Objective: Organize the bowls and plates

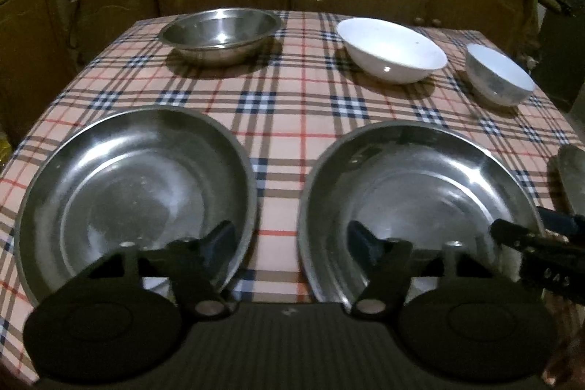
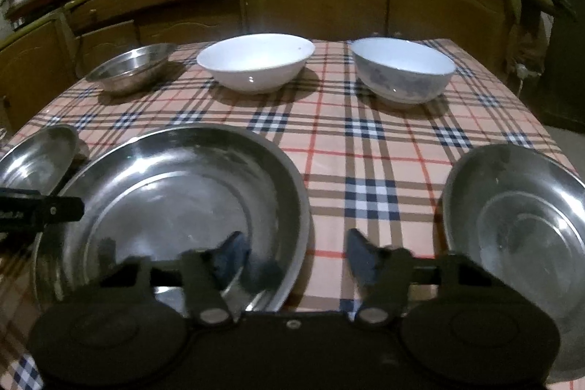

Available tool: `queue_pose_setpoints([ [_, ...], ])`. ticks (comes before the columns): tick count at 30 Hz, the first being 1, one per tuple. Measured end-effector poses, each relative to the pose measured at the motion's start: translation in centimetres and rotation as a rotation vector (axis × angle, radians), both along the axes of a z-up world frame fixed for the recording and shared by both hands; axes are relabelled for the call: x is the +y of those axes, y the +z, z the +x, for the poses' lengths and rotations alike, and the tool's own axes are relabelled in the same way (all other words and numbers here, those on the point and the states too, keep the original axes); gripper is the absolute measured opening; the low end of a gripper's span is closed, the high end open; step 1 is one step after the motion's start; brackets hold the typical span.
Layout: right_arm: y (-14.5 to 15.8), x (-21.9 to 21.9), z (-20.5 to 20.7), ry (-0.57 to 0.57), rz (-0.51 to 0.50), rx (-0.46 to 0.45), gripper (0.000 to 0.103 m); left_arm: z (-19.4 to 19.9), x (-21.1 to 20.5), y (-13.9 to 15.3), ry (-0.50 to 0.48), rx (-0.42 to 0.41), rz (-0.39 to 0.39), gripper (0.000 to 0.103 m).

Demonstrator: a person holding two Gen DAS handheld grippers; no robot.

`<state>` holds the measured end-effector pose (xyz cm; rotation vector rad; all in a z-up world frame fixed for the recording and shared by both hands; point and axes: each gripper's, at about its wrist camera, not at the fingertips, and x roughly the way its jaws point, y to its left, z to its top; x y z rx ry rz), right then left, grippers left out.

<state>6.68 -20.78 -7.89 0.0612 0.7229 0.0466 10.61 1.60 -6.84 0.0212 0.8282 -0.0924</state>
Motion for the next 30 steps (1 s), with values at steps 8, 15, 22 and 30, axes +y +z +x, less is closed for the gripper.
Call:
queue_pose_setpoints([
  [8,0.0,0.5,0.0,0.057,-0.003,-0.019,0.046,-0.3,-0.7,-0.3,-0.08,-0.023,0.016,0.056],
  [15,0.2,-0.2,-0.6,0.065,0.025,-0.044,0.036,-1.4,-0.4,-0.4,-0.094,-0.071,0.017,0.04],
  [22,0.4,-0.8,-1.4,0.056,0.035,-0.06,0.035,-4.6,-1.4,1.0,-0.138,-0.153,0.006,0.04],
  [30,1.1,-1.2,-1.5,0.047,0.034,-0.078,0.035,-4.7,0.0,0.3,-0.163,-0.097,-0.142,0.041],
])
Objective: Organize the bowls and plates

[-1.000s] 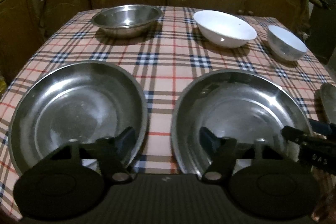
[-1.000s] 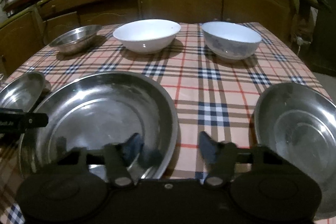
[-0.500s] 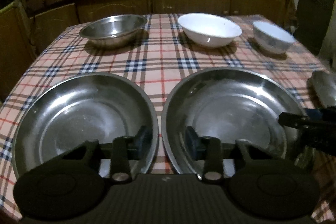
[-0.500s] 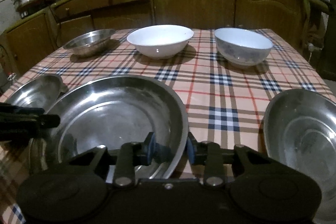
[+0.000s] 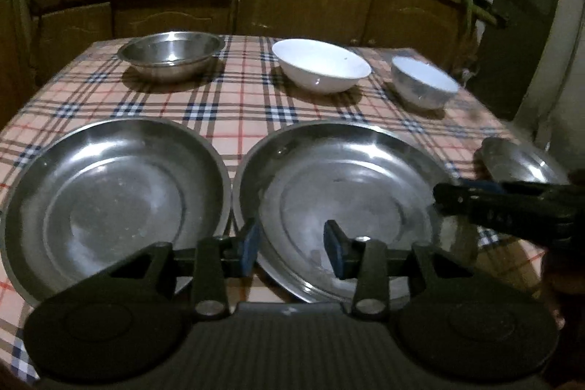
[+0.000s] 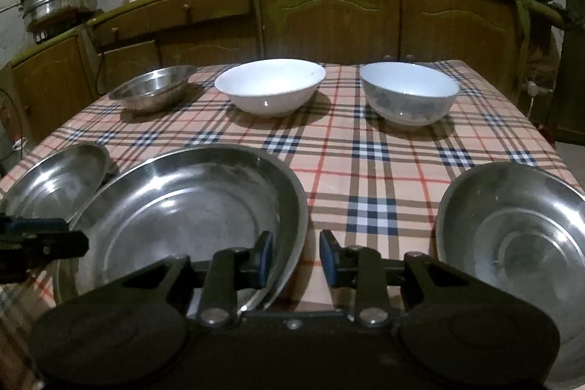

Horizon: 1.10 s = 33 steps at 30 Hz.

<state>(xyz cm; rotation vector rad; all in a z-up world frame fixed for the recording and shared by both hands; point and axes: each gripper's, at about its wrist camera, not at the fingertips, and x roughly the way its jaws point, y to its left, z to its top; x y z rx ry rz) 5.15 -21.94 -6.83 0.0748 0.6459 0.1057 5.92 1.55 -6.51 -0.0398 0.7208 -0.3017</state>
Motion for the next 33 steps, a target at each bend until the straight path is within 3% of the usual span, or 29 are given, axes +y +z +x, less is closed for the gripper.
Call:
queue_pose_setpoints([
  [5,0.3,-0.1,-0.1,0.007,0.004,-0.001,0.036,0.5,2.3,-0.7,0.024,0.028,-0.057,0.043],
  [9,0.2,-0.1,-0.1,0.01,0.004,0.005,0.036,1.2,3.4,-1.1,0.068,0.013,0.014,0.051],
  [11,0.2,-0.2,-0.1,0.022,0.01,0.014,0.036,1.8,4.1,-0.8,0.096,0.021,-0.01,0.051],
  [14,-0.1,-0.1,0.2,0.027,0.014,0.025,0.038,1.9,3.0,0.1,0.042,0.011,-0.038,0.055],
  [18,-0.1,0.1,0.8,0.041,0.0,0.044,0.043,2.9,0.4,0.0,-0.013,0.023,-0.009,0.064],
  [19,-0.2,0.0,1.0,0.05,0.01,0.056,0.043,3.4,0.0,-0.3,-0.014,0.028,0.001,0.062],
  [21,-0.5,-0.2,1.3,0.061,0.033,0.079,0.043,4.3,-0.1,-0.9,-0.017,0.062,-0.004,0.045],
  [23,-0.8,-0.3,1.5,0.076,0.061,0.089,0.05,5.4,0.1,-1.8,-0.016,0.106,-0.016,0.035],
  [24,-0.8,-0.2,1.6,0.074,0.067,0.09,0.05,5.4,0.1,-1.9,-0.012,0.1,-0.02,0.034],
  [25,-0.7,-0.2,1.7,0.064,0.072,0.091,0.049,5.3,0.2,-2.0,-0.011,0.098,-0.017,0.031],
  [28,-0.6,-0.4,2.0,0.006,0.071,0.092,0.032,5.4,0.5,-1.7,0.014,0.101,-0.032,0.021],
  [33,0.8,-1.5,1.3,-0.02,0.083,0.056,0.027,5.1,0.0,0.1,0.008,0.074,-0.028,0.016],
])
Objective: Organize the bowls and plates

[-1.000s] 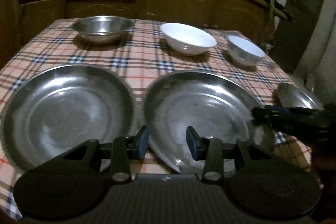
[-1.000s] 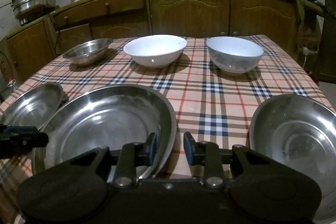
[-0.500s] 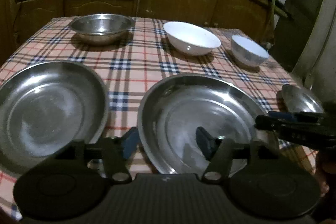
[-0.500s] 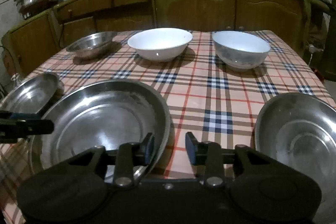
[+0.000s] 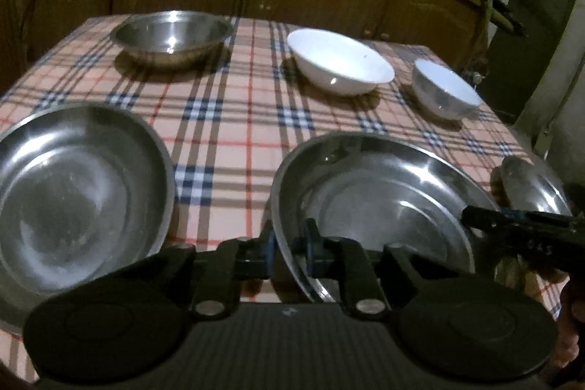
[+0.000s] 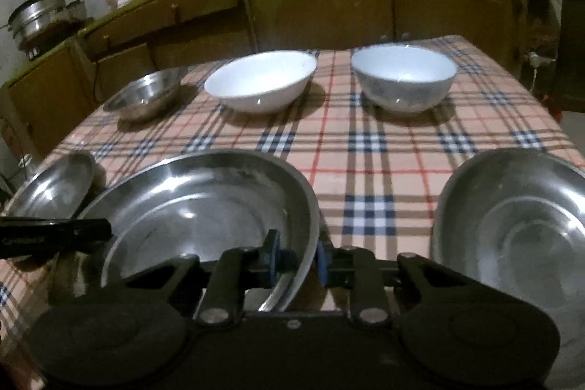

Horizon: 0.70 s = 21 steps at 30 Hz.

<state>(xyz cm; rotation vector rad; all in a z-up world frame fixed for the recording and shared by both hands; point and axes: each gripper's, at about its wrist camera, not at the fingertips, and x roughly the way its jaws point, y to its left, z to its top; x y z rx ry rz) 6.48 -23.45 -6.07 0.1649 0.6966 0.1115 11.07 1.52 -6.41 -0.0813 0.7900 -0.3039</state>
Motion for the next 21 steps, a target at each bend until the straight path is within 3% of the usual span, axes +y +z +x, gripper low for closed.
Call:
queue_pose_setpoints([
  [11,4.9,-1.1,-0.9,-0.033,-0.038,-0.098,0.027,-0.2,-1.9,4.6,-0.013,-0.094,0.026,0.016],
  [21,7.5,-1.7,-0.9,-0.046,-0.047,-0.142,0.027,0.0,-2.7,7.2,-0.018,-0.14,0.04,0.016],
])
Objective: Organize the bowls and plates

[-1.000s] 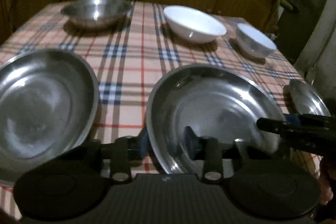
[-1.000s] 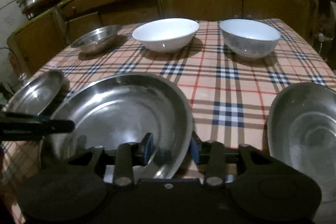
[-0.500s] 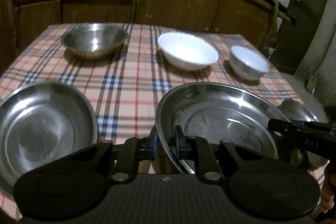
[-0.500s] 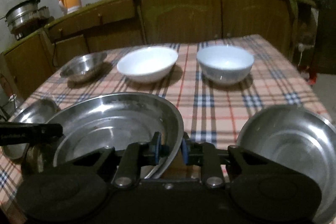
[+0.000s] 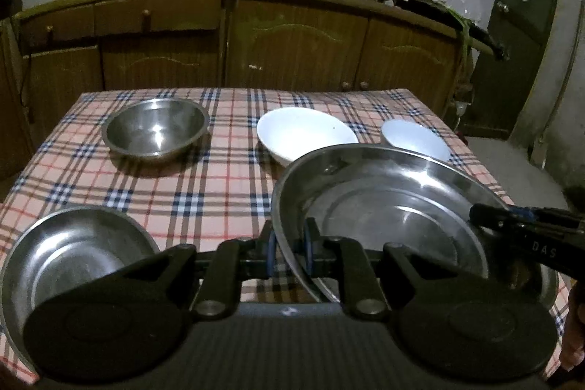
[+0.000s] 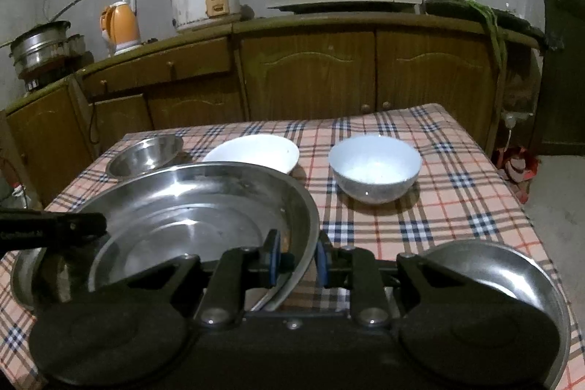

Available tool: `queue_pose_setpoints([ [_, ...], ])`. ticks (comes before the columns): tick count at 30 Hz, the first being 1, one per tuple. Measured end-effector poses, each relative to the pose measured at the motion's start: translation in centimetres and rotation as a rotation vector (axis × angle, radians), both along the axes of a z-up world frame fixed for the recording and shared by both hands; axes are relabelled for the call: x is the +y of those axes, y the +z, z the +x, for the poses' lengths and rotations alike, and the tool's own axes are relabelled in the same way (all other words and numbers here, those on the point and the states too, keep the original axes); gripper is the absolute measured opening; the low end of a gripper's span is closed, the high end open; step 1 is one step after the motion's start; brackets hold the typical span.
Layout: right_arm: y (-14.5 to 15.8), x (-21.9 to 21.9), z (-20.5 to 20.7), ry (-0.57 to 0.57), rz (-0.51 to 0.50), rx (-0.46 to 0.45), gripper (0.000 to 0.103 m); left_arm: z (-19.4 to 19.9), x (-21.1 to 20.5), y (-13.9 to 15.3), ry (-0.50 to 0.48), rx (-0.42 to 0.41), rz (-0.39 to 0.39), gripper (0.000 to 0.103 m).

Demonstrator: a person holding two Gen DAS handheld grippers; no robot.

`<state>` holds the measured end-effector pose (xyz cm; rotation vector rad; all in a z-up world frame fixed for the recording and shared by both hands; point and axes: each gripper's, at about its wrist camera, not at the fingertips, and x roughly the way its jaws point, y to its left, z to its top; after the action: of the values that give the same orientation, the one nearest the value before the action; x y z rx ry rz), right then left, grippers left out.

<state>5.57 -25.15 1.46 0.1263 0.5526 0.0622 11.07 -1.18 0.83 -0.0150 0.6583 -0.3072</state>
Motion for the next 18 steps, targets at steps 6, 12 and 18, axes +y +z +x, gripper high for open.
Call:
queue_pose_setpoints([
  [6,0.8,-0.1,0.9,-0.009,-0.004,0.004,0.027,0.7,-0.3,0.4,0.012,0.003,-0.001,0.016],
  [12,1.2,-0.2,1.8,-0.012,-0.014,0.004,0.027,1.2,-0.5,0.6,0.015,-0.001,0.007,0.017],
  [18,-0.7,-0.1,2.5,-0.013,-0.013,0.033,0.027,1.8,-0.6,-0.9,0.023,0.025,0.02,0.017],
])
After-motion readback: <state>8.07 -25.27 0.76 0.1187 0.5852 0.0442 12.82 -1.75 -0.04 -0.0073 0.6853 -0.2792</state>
